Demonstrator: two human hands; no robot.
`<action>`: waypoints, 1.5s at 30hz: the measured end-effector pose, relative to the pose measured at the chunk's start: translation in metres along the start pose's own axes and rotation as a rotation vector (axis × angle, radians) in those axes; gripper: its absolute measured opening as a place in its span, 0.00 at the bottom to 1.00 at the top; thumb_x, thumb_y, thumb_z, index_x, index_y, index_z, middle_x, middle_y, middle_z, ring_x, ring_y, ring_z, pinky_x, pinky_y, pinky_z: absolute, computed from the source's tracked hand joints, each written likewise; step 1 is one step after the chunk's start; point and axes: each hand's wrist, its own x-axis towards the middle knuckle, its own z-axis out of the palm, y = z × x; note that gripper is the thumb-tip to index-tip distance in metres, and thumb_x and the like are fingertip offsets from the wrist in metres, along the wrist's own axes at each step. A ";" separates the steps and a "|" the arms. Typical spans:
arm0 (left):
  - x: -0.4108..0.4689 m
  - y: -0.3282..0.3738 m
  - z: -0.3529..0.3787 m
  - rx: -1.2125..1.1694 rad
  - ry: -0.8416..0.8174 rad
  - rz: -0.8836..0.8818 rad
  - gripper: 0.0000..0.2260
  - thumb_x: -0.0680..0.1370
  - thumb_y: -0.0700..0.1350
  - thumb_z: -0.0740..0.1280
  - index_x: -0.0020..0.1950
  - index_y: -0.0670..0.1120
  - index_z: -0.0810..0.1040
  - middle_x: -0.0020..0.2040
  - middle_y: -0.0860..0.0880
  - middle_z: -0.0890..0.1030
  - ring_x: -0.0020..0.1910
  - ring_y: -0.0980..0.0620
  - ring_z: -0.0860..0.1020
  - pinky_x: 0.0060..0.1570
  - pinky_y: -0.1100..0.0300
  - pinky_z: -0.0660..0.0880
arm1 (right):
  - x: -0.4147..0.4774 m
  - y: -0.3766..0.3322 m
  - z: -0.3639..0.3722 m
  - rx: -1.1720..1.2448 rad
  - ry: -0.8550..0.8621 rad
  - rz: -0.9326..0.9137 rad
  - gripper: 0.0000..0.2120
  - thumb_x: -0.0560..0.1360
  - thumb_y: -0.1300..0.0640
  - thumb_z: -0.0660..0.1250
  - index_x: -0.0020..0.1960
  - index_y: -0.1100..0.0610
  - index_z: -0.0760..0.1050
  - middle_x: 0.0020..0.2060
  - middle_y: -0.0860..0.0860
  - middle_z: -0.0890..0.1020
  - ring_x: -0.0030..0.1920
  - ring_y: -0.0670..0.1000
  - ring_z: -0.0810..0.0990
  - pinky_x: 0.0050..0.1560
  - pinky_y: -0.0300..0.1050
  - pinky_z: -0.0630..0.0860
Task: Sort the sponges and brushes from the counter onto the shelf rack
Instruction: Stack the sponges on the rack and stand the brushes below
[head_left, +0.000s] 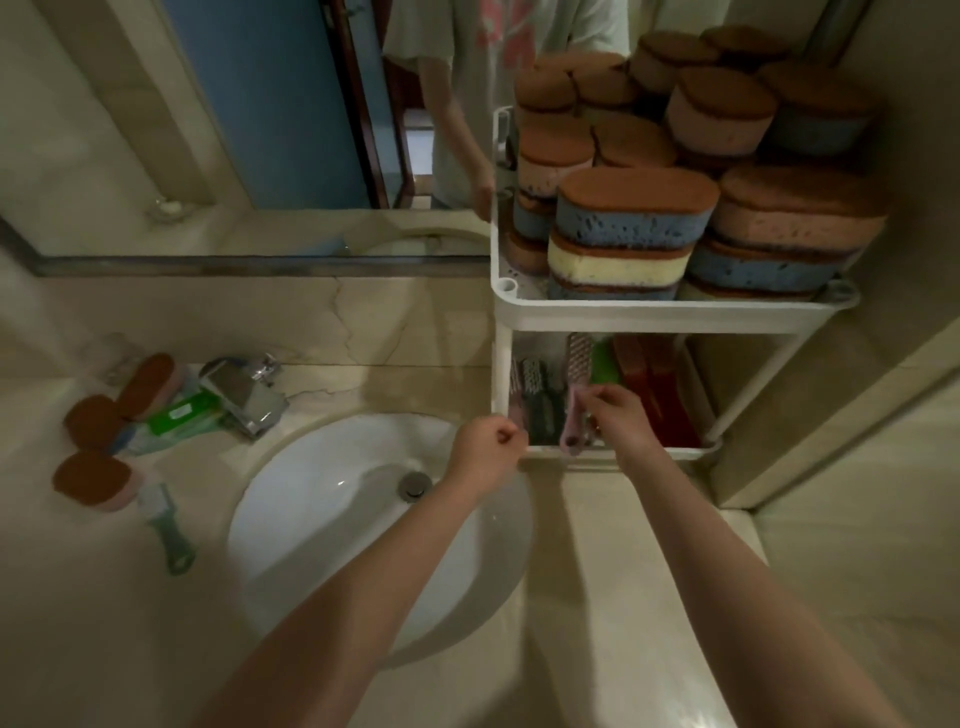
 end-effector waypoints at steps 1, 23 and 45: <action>0.001 0.000 -0.010 0.013 0.058 -0.005 0.03 0.75 0.41 0.66 0.44 0.42 0.79 0.37 0.48 0.78 0.38 0.52 0.75 0.42 0.61 0.70 | 0.014 -0.001 0.004 0.003 0.036 0.032 0.04 0.77 0.60 0.65 0.47 0.61 0.77 0.33 0.52 0.77 0.29 0.47 0.73 0.25 0.32 0.69; 0.016 0.013 -0.033 -0.146 0.053 0.008 0.14 0.77 0.40 0.65 0.61 0.41 0.75 0.54 0.46 0.80 0.51 0.50 0.78 0.49 0.62 0.71 | -0.001 0.017 0.037 -0.572 0.176 -0.155 0.08 0.75 0.60 0.64 0.52 0.60 0.79 0.49 0.58 0.83 0.51 0.59 0.80 0.49 0.45 0.74; -0.025 -0.238 -0.297 -0.177 0.252 -0.277 0.04 0.76 0.37 0.64 0.46 0.45 0.77 0.45 0.44 0.80 0.45 0.47 0.78 0.43 0.59 0.72 | -0.116 -0.024 0.329 -0.622 -0.626 -0.123 0.11 0.75 0.57 0.68 0.55 0.61 0.78 0.44 0.54 0.80 0.38 0.51 0.78 0.41 0.39 0.75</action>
